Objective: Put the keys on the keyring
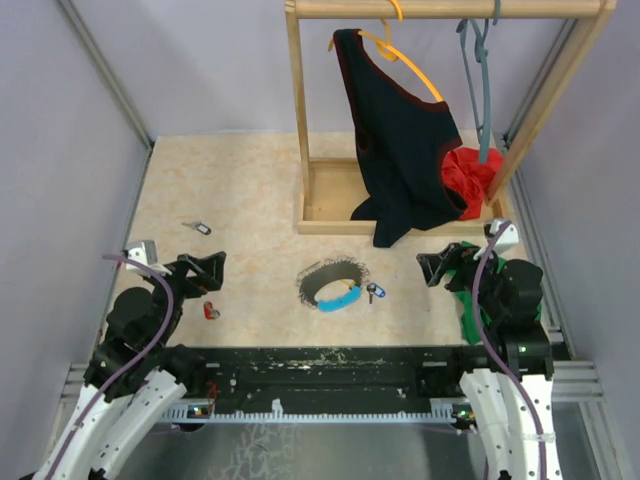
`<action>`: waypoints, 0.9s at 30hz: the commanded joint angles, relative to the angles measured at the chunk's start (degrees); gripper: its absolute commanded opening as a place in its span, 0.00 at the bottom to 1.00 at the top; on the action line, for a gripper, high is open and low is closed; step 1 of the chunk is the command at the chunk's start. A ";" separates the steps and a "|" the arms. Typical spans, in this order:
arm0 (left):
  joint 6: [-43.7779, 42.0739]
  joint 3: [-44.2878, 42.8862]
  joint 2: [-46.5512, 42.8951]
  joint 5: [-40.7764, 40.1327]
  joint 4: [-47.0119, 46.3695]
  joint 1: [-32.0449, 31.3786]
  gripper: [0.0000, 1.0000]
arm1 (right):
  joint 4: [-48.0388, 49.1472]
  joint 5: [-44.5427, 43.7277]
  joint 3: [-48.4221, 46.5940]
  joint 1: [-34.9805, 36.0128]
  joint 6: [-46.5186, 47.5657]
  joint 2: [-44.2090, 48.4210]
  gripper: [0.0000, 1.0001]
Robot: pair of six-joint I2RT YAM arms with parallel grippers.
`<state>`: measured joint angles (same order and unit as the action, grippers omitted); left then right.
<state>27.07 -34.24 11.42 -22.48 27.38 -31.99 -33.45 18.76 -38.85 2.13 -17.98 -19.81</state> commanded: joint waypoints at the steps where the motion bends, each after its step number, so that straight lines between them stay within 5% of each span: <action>1: -1.39 0.46 0.90 1.13 -1.55 0.35 1.00 | 3.75 2.83 0.75 0.23 0.66 -1.67 0.81; 14: -0.23 2.60 9.04 11.57 -6.80 0.33 1.00 | 16.65 13.88 5.60 0.35 -4.05 -11.83 0.78; 27: 6.80 9.48 35.93 38.29 -35.61 -0.02 0.95 | 40.94 8.21 13.79 13.68 -7.48 -31.88 0.74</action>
<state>30.59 -26.00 41.23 4.86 5.32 -31.99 -5.76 29.78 -25.58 11.79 -24.29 -46.11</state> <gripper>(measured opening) 0.978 0.756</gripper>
